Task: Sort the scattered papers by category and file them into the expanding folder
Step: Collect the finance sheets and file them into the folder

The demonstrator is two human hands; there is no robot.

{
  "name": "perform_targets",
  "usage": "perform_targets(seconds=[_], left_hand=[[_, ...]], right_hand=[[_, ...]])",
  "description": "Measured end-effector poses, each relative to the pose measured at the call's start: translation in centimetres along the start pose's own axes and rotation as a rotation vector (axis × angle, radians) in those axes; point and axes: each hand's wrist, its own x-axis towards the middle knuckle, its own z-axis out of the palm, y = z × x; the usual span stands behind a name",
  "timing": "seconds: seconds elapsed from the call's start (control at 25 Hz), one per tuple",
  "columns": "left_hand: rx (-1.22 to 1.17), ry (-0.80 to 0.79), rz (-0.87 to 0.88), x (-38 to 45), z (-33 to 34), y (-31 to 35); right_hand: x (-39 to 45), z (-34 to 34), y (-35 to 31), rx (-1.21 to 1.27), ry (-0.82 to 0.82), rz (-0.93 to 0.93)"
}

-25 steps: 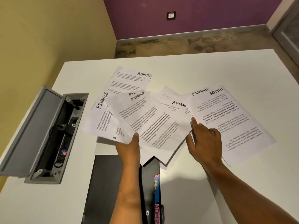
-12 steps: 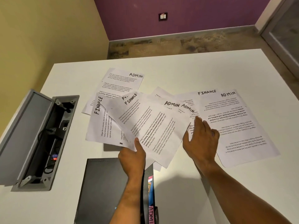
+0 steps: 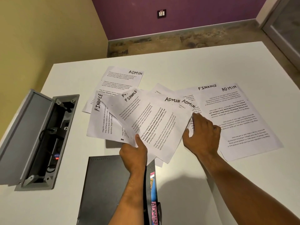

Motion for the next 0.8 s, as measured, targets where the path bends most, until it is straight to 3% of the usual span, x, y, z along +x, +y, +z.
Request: perform_targets(seconds=[0.16,0.4,0.6,0.68,0.8], left_hand=[[-0.010,0.014,0.040,0.0,0.2,-0.2],[-0.025,0.022,0.068,0.0,0.2,-0.4],[-0.018,0.001,0.079,0.1,0.1,-0.5],[-0.013,-0.013,0.089,0.0,-0.1,-0.5],[-0.010,-0.064,0.067,-0.5,-0.7,0.1]], right_hand=[[0.0,0.0,0.7,-0.098,-0.026,-0.132],[0.7,0.1,1.2,-0.041,0.034,-0.219],[1.2,-1.8,1.6,0.085,-0.130,-0.156],[1.1,-2.7,2.1,0.040,-0.220,-0.139],[0.0,-3.6,2.7,-0.129,-0.153,-0.295]])
